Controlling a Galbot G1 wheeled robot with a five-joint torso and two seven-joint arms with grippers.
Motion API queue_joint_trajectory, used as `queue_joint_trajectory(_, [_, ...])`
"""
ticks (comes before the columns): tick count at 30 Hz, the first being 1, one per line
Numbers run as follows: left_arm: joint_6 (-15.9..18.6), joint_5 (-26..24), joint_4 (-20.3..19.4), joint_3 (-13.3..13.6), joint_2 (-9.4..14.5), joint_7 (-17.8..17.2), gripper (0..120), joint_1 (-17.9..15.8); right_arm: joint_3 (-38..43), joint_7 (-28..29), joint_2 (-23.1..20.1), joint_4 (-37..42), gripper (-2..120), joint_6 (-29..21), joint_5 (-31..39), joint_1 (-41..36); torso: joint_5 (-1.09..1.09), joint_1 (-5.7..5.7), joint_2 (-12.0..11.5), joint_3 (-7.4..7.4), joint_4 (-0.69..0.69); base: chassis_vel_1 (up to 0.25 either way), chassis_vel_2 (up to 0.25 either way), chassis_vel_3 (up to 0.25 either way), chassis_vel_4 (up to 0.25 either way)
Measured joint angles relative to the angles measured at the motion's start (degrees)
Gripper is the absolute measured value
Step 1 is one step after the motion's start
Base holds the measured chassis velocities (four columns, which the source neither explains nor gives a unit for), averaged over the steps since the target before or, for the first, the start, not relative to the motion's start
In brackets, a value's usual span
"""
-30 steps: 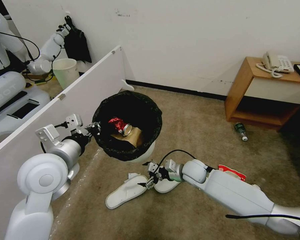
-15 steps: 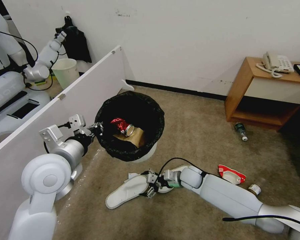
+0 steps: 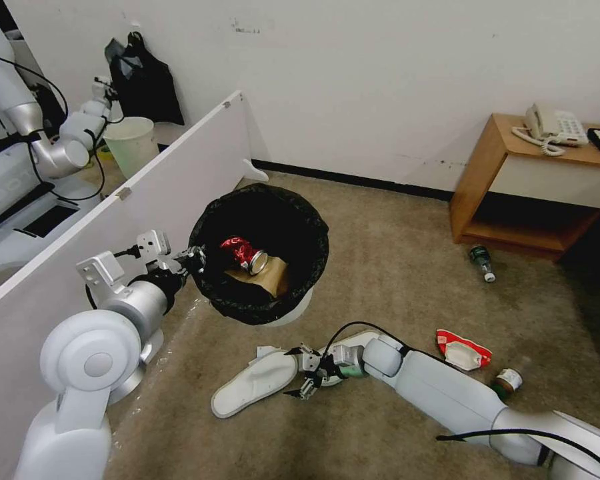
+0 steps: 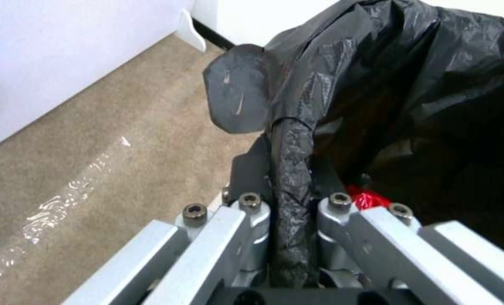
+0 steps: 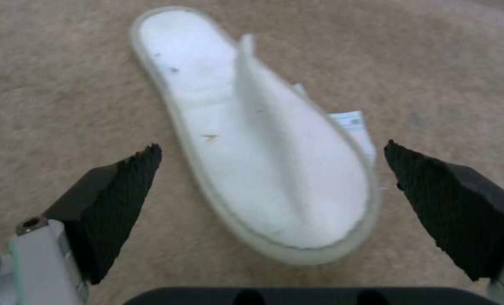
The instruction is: Pick up the trash bin, then pick up the garbage from the floor and place it into the trash bin.
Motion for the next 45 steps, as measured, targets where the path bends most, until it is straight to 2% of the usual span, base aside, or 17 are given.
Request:
queue_joint_trajectory(17, [0.0,0.6,0.0,0.4,0.0,0.2,4,0.4,2.7,0.0,2.1,-2.9,100,0.7,2.5,0.9,0.00,0.00,0.0,0.00,0.00,0.000,0.000,0.000,0.000])
queue_joint_trajectory(33, [0.0,1.1,-0.2,0.5,-0.4,0.2,4,0.8,1.2,0.4,8.4,-10.2,100,2.8,1.3,2.0,0.00,0.00,0.0,0.00,0.00,0.000,0.000,0.000,0.000])
queue_joint_trajectory(45, [0.0,1.2,-0.6,0.6,-0.5,0.2,4,1.0,0.9,0.5,9.6,-12.7,100,3.5,0.5,1.8,0.00,0.00,0.0,0.00,0.00,0.000,0.000,0.000,0.000])
